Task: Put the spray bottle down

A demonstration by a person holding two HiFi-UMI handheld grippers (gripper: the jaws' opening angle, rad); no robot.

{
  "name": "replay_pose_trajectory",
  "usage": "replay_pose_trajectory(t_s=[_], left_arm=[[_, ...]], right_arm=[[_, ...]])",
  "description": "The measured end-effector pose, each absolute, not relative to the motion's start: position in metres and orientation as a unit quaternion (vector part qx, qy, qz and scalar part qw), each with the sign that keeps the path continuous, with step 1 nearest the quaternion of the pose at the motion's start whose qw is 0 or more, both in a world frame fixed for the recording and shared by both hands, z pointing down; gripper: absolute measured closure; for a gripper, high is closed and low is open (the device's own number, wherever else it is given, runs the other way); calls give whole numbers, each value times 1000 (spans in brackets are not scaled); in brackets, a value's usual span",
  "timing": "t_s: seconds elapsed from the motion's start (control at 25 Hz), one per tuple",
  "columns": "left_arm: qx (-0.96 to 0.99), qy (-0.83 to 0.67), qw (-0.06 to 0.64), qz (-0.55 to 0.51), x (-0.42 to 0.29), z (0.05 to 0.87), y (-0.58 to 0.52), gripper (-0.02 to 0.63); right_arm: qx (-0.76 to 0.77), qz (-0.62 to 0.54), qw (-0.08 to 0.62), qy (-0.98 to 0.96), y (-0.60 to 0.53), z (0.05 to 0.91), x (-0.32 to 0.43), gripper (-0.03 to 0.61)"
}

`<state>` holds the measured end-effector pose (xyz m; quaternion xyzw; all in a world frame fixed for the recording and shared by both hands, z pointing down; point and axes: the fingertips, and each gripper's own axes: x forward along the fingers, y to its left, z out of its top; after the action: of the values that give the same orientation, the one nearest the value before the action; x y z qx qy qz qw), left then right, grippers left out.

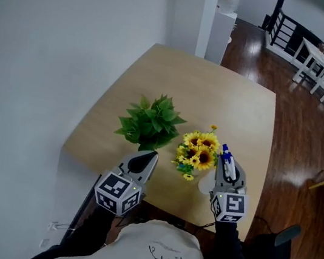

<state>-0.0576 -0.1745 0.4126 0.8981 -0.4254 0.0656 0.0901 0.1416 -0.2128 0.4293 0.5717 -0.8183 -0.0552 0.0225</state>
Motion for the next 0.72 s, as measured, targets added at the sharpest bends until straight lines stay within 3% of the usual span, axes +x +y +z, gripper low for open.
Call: replay_pose_trajectory(t_s=[0.72], left_arm=[[899, -423, 89, 65, -57, 411, -170, 621]], right_arm=[[575, -63, 4, -816, -210, 427, 145, 495]])
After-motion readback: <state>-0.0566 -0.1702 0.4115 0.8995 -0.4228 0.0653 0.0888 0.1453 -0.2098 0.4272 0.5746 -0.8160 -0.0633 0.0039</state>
